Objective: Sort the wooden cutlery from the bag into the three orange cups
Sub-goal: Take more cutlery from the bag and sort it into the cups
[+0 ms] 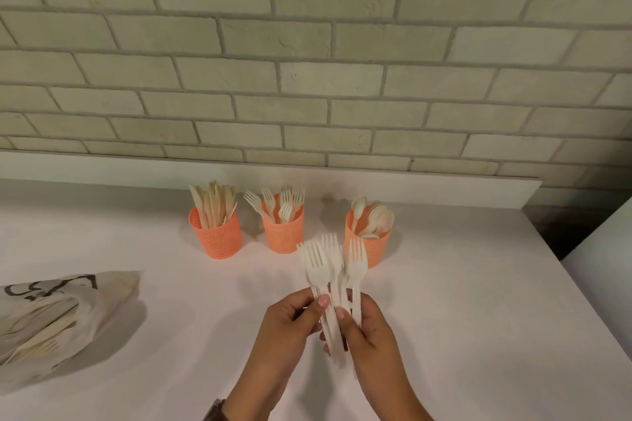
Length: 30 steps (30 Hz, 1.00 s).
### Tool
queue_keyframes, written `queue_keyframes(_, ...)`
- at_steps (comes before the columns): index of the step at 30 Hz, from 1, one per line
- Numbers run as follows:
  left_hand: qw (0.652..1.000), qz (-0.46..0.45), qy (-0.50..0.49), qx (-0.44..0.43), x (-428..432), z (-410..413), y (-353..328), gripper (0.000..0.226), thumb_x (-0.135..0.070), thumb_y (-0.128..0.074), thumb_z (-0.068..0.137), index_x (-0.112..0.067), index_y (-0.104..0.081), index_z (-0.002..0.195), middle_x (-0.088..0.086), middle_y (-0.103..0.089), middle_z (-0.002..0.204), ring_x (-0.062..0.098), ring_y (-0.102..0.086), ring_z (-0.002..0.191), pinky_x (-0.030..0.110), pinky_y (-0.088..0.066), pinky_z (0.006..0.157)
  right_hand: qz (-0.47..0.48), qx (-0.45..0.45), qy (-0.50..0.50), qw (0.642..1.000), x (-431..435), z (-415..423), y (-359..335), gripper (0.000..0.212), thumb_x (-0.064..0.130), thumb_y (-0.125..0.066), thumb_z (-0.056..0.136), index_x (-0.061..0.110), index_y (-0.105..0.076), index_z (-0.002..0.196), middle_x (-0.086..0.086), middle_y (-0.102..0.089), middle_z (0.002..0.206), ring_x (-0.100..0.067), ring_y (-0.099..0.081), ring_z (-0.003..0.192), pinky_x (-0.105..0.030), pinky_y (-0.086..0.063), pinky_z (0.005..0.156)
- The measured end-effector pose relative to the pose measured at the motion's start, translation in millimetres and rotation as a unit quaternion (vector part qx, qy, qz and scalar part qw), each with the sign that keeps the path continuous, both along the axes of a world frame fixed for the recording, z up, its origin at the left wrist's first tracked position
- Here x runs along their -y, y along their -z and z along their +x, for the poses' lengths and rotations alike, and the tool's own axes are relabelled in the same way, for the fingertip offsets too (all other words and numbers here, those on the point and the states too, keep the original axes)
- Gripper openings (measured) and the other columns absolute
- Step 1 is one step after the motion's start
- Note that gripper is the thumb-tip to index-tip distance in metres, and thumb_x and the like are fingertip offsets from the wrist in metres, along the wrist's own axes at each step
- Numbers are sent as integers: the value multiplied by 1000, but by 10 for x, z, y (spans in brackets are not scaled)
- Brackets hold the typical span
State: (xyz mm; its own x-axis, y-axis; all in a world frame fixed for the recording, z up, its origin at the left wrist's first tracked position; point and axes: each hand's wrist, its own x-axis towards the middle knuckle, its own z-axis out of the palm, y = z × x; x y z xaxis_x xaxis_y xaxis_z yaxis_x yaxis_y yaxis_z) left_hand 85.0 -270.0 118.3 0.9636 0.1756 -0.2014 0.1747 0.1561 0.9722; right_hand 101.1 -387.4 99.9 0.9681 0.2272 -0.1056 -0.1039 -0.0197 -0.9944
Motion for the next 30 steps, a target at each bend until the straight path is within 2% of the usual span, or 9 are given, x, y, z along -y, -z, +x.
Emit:
queue_keyframes(3, 999, 42, 9, -7, -7, 14, -12, 21, -13, -53, 92, -15, -74, 94, 1, -76, 86, 13, -70, 75, 20, -54, 69, -10, -7, -13, 1000, 18, 32, 32, 18, 14, -52, 94, 21, -66, 103, 1, -75, 91, -16, -71, 82, -20, -53, 64)
queue_keyframes(5, 996, 82, 12, -12, -24, 22, 21, 20, -14, -55, 91, -18, -74, 95, 0, -76, 89, 15, -71, 82, 23, -56, 74, -7, -30, -28, 999, 34, 60, 45, 20, 8, -52, 93, 19, -68, 97, 2, -76, 84, -10, -71, 77, -18, -52, 62)
queue_keyframes(8, 990, 143, 8, -17, -33, 13, 68, 20, -15, -59, 89, -28, -73, 87, -7, -75, 83, 5, -67, 72, 12, -50, 67, -22, -39, -51, 998, 37, 75, 81, 19, 9, -51, 93, 19, -66, 87, 9, -71, 68, 4, -64, 67, -8, -46, 60)
queue_keyframes(12, 989, 147, -5, -15, -24, 12, 95, 22, -14, -59, 89, -31, -73, 83, -14, -74, 79, -2, -65, 69, 9, -46, 63, -32, -22, -80, 996, -16, 55, 128, 21, 12, -44, 97, 21, -61, 105, 9, -68, 94, 7, -63, 84, -4, -44, 70)
queue_keyframes(14, 992, 118, -34, -8, -27, 22, 98, 22, -11, -60, 88, -29, -72, 85, -15, -74, 75, -1, -67, 70, 10, -48, 60, -35, -12, -69, 997, -47, 71, 168, 24, 10, -39, 99, 24, -56, 109, 15, -66, 96, 13, -61, 86, -4, -44, 72)
queue_keyframes(18, 992, 89, -94, 8, -172, 142, 66, 25, -3, -63, 84, -25, -73, 82, -13, -72, 67, 0, -61, 59, 12, -49, 56, -45, -21, 6, 999, -25, 190, 219, 18, 21, -38, 100, 18, -54, 91, 6, -53, 63, -1, -51, 55, -22, -40, 64)
queue_keyframes(24, 952, 202, -225, 55, -811, 734, -130, 19, -10, -68, 82, -13, -66, 63, -7, -66, 55, 12, -62, 61, 25, -51, 65, 50, -126, 68, 988, 155, 361, 213, 21, 17, -42, 98, 6, -58, 90, -1, -35, 57, -11, -33, 42, -23, -28, 40)
queue_keyframes(27, 928, 251, -270, 58, -1017, 1112, -144, 20, -13, -68, 82, -3, -65, 65, 17, -67, 66, 22, -60, 66, 38, -50, 69, 77, -151, 40, 985, 216, 390, 231, 21, 16, -47, 96, 1, -61, 90, -11, -46, 64, -18, -45, 45, -26, -41, 38)
queue_keyframes(30, 908, 314, -273, 52, -1060, 1404, -71, 26, -13, -66, 83, -1, -61, 60, 20, -63, 63, 21, -54, 60, 33, -41, 59, 107, -158, 45, 981, 241, 435, 270, 19, 11, -54, 90, -4, -65, 86, -14, -57, 75, -23, -52, 61, -36, -56, 49)
